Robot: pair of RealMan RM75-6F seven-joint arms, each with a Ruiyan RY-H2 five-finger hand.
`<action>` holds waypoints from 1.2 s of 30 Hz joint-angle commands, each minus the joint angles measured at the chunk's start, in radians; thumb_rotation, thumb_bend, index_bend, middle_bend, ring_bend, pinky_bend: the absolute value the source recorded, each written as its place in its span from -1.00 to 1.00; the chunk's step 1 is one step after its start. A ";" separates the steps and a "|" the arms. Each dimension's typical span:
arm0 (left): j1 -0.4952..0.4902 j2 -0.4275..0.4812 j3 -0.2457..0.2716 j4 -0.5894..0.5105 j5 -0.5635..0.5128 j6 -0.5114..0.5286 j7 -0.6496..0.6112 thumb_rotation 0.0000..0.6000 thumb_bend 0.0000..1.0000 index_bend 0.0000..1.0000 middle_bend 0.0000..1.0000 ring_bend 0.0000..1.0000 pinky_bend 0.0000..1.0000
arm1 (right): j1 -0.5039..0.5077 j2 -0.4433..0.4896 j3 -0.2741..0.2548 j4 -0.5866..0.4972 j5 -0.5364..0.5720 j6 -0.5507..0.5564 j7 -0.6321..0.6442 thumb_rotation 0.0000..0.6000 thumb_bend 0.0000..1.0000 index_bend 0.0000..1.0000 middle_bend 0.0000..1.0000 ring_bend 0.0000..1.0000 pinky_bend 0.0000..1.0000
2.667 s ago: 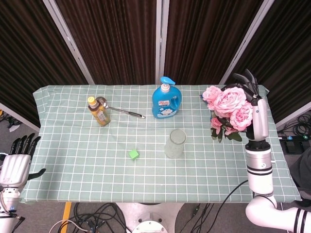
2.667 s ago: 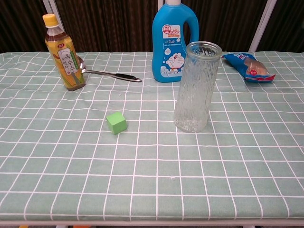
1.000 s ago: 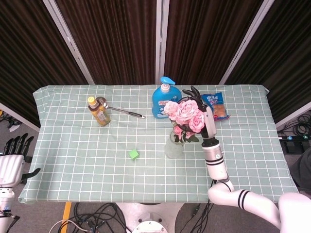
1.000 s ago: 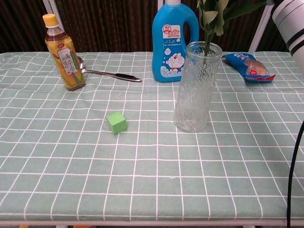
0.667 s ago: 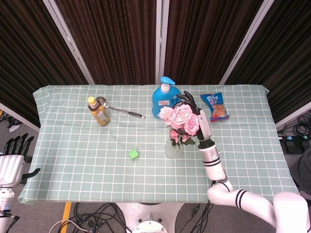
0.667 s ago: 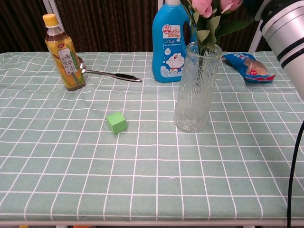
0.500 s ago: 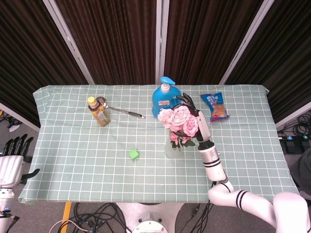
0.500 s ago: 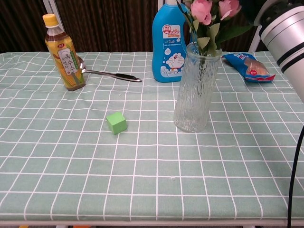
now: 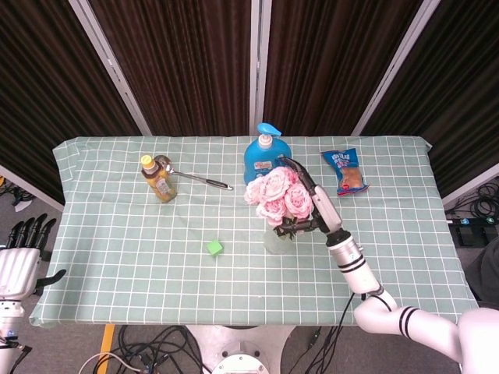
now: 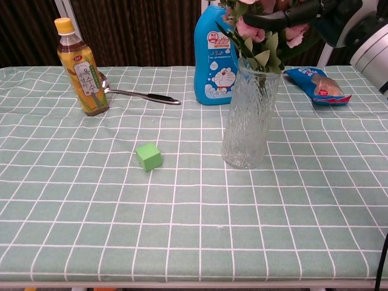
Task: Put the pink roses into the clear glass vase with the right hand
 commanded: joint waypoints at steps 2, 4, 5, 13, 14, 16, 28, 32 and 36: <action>0.000 0.002 0.001 -0.004 0.001 0.000 0.004 1.00 -1.00 -0.84 -1.00 -1.00 -0.87 | -0.021 0.031 -0.001 -0.019 0.001 0.020 0.006 1.00 -1.00 -1.00 -0.95 -1.00 -1.00; 0.000 0.003 0.001 -0.009 0.001 0.001 0.007 1.00 -1.00 -0.84 -1.00 -1.00 -0.87 | -0.036 0.054 -0.008 -0.032 -0.003 0.032 0.003 1.00 -1.00 -1.00 -0.96 -1.00 -1.00; -0.001 0.003 0.000 -0.010 0.001 0.001 0.008 1.00 -1.00 -0.84 -1.00 -1.00 -0.87 | -0.044 0.066 -0.014 -0.039 -0.007 0.038 0.001 1.00 -1.00 -1.00 -0.96 -1.00 -1.00; -0.004 0.003 0.000 -0.032 0.007 0.006 0.038 1.00 -1.00 -0.84 -1.00 -1.00 -0.88 | -0.142 0.225 -0.127 -0.066 -0.051 0.047 -0.188 1.00 -1.00 -1.00 -1.00 -1.00 -1.00; -0.004 0.002 -0.001 -0.035 0.008 0.008 0.039 1.00 -1.00 -0.84 -1.00 -1.00 -0.88 | -0.158 0.243 -0.141 -0.071 -0.052 0.051 -0.220 1.00 -1.00 -1.00 -1.00 -1.00 -1.00; -0.005 0.000 -0.002 -0.038 0.010 0.012 0.042 1.00 -1.00 -0.84 -1.00 -1.00 -0.88 | -0.202 0.286 -0.174 -0.086 -0.044 0.059 -0.292 1.00 -1.00 -1.00 -1.00 -1.00 -1.00; -0.011 -0.006 -0.005 -0.061 0.012 0.011 0.054 1.00 -1.00 -0.84 -1.00 -1.00 -0.88 | -0.422 0.392 -0.252 -0.085 0.045 0.153 -0.601 1.00 -1.00 -1.00 -1.00 -1.00 -1.00; -0.006 -0.009 0.000 -0.061 0.014 0.015 0.035 1.00 -1.00 -0.84 -1.00 -1.00 -0.88 | -0.487 0.376 -0.251 -0.070 0.070 0.212 -0.706 1.00 -1.00 -1.00 -1.00 -1.00 -1.00; -0.004 -0.005 0.002 -0.066 0.024 0.023 0.041 1.00 -1.00 -0.84 -1.00 -1.00 -0.88 | -0.518 0.368 -0.253 -0.062 0.080 0.214 -0.744 1.00 -1.00 -1.00 -1.00 -1.00 -1.00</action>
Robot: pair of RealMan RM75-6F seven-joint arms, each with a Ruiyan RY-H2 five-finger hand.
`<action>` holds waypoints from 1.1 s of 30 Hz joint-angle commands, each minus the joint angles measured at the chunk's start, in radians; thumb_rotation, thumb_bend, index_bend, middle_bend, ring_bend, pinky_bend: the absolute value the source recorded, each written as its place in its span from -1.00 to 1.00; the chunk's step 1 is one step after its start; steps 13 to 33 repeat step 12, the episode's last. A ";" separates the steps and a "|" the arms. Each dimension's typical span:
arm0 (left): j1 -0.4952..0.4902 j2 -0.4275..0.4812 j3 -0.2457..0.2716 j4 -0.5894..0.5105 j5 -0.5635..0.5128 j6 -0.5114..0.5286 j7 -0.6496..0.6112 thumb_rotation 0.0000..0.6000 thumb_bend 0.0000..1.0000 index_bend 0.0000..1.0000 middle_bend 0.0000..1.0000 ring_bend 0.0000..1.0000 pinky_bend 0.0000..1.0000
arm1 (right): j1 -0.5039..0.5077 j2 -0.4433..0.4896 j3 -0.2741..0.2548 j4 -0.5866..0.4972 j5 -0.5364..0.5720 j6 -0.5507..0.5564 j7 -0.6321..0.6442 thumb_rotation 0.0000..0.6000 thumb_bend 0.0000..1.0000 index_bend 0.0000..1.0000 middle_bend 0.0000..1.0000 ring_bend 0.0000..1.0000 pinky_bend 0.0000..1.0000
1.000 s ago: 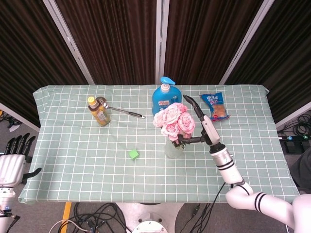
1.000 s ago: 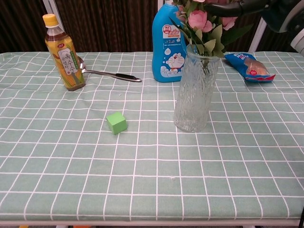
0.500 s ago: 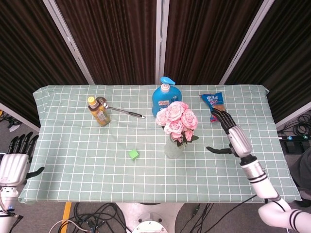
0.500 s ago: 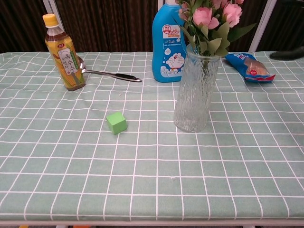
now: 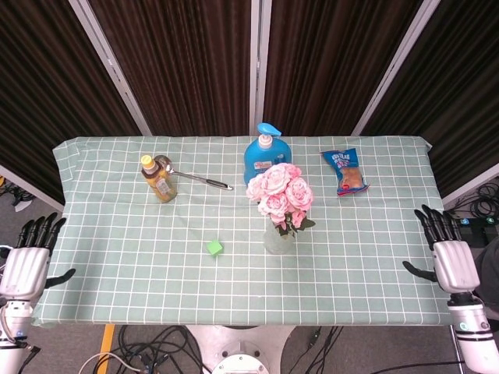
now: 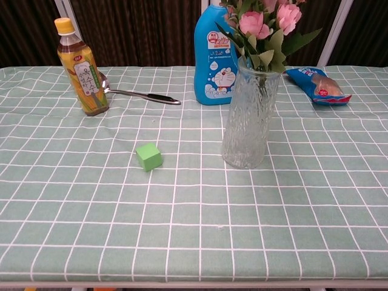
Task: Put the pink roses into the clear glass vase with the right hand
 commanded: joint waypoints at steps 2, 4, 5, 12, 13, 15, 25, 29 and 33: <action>0.002 0.004 -0.002 -0.012 0.005 0.011 0.003 1.00 -1.00 -0.84 -1.00 -1.00 -0.88 | -0.034 -0.014 -0.001 0.020 0.019 0.004 -0.040 1.00 -1.00 -1.00 -1.00 -1.00 -1.00; 0.004 0.008 -0.002 -0.019 0.007 0.014 0.008 1.00 -1.00 -0.84 -1.00 -1.00 -0.88 | -0.036 -0.016 0.003 0.024 0.017 -0.006 -0.028 1.00 -1.00 -1.00 -1.00 -1.00 -1.00; 0.004 0.009 -0.001 -0.022 0.006 0.014 0.010 1.00 -1.00 -0.84 -1.00 -1.00 -0.88 | -0.035 -0.016 0.007 0.025 0.015 -0.008 -0.024 1.00 -1.00 -1.00 -1.00 -1.00 -1.00; 0.000 0.016 0.000 -0.032 0.002 0.003 0.018 1.00 -1.00 -0.84 -1.00 -1.00 -0.88 | -0.039 -0.025 0.026 0.033 -0.002 -0.007 -0.016 1.00 -1.00 -1.00 -1.00 -1.00 -1.00; 0.000 0.016 0.000 -0.032 0.002 0.003 0.018 1.00 -1.00 -0.84 -1.00 -1.00 -0.88 | -0.039 -0.025 0.026 0.033 -0.002 -0.007 -0.016 1.00 -1.00 -1.00 -1.00 -1.00 -1.00; 0.000 0.016 0.000 -0.032 0.002 0.003 0.018 1.00 -1.00 -0.84 -1.00 -1.00 -0.88 | -0.039 -0.025 0.026 0.033 -0.002 -0.007 -0.016 1.00 -1.00 -1.00 -1.00 -1.00 -1.00; 0.000 0.016 0.000 -0.032 0.002 0.003 0.018 1.00 -1.00 -0.84 -1.00 -1.00 -0.88 | -0.039 -0.025 0.026 0.033 -0.002 -0.007 -0.016 1.00 -1.00 -1.00 -1.00 -1.00 -1.00; 0.000 0.016 0.000 -0.032 0.002 0.003 0.018 1.00 -1.00 -0.84 -1.00 -1.00 -0.88 | -0.039 -0.025 0.026 0.033 -0.002 -0.007 -0.016 1.00 -1.00 -1.00 -1.00 -1.00 -1.00; 0.000 0.016 0.000 -0.032 0.002 0.003 0.018 1.00 -1.00 -0.84 -1.00 -1.00 -0.88 | -0.039 -0.025 0.026 0.033 -0.002 -0.007 -0.016 1.00 -1.00 -1.00 -1.00 -1.00 -1.00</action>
